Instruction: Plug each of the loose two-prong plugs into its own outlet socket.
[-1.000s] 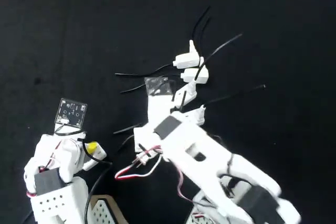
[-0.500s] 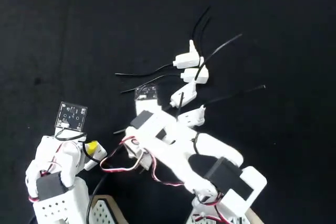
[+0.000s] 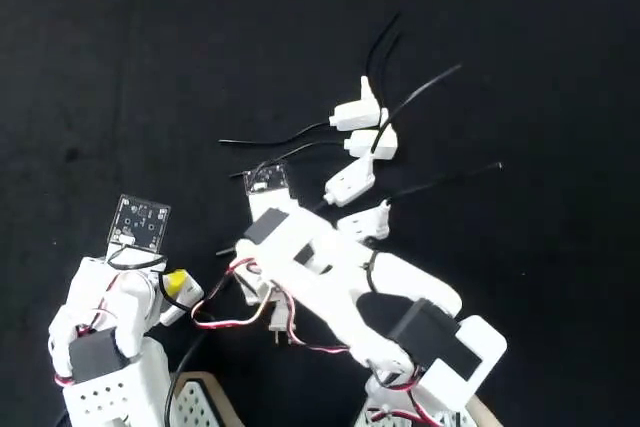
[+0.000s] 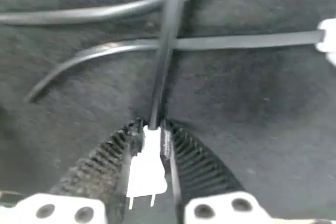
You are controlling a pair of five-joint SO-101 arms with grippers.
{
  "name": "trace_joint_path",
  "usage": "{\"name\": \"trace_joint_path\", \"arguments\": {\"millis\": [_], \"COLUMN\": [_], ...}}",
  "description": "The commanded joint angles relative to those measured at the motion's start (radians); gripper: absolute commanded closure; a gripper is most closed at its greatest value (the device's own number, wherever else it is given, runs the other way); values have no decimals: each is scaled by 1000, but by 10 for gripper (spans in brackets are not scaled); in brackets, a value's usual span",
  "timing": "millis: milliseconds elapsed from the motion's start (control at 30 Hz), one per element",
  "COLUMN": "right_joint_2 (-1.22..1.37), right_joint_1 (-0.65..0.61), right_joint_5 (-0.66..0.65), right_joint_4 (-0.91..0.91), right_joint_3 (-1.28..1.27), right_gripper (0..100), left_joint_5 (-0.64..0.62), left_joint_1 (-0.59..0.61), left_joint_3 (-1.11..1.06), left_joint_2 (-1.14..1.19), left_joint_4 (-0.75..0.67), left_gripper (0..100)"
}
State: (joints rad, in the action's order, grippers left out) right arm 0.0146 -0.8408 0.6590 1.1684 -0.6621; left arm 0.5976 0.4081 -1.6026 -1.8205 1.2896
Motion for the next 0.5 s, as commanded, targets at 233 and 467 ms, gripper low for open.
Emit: {"name": "trace_joint_path", "arguments": {"millis": [233, 467], "right_joint_2": [22, 142], "right_joint_1": [189, 94], "right_joint_5": [-595, -881], "right_joint_4": [215, 215], "right_joint_3": [341, 400], "right_gripper": [987, 934], "left_joint_5": [14, 15], "left_joint_1": [-1, -1], "left_joint_3": [-4, -13], "left_joint_2": [-2, 0], "left_joint_4": [14, 11], "left_gripper": [661, 661]}}
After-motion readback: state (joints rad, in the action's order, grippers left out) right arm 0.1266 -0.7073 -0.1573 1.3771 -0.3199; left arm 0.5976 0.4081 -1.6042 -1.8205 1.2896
